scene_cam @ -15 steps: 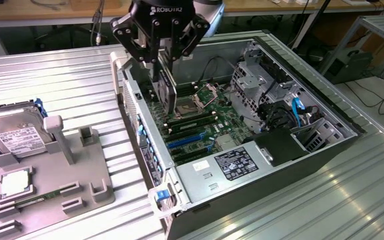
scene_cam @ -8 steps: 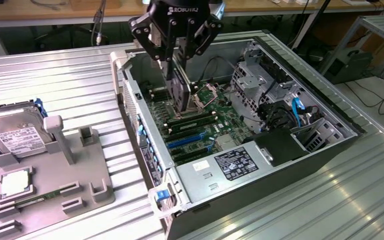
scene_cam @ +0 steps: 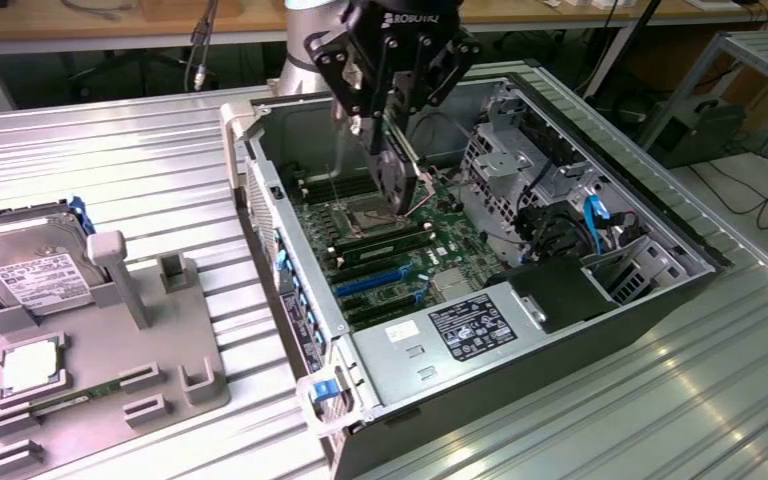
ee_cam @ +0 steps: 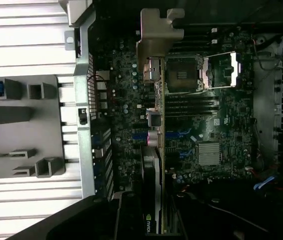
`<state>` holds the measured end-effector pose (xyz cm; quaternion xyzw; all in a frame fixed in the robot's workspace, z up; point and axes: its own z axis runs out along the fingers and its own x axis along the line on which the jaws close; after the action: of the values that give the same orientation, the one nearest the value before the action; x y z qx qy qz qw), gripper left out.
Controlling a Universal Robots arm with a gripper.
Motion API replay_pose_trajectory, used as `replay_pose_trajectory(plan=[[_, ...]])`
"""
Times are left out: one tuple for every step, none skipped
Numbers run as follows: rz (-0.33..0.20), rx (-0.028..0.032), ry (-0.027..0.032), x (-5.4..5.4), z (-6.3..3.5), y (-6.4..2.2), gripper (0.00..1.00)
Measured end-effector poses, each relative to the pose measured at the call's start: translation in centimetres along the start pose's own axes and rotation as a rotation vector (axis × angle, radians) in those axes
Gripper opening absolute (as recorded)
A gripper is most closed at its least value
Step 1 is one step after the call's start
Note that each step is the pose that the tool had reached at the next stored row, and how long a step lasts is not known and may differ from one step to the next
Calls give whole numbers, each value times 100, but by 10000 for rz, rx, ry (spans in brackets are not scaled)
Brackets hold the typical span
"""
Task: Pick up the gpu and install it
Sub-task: 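Pick up the gpu and move the gpu toward the slot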
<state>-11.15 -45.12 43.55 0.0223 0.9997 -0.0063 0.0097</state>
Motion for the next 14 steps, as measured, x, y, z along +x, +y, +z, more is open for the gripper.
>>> replay_pose_trajectory(plan=[[-1,-1,-1,-46,2,2,27],[-2,0,-1,-91,3,4,27],[-1,-1,0,-138,5,6,27],[0,0,0,-185,6,8,27],[-2,0,0,-259,9,12,27],[0,0,-1,-322,11,15,27],[-1,0,0,-368,12,17,27],[-2,0,0,-407,14,18,27],[-1,0,0,-453,15,20,27],[-1,0,0,-493,17,22,27],[-2,0,0,-536,18,24,27],[-2,-1,-1,-571,20,25,27],[0,0,0,-606,21,27,27],[-1,-1,-1,-631,22,28,27]])
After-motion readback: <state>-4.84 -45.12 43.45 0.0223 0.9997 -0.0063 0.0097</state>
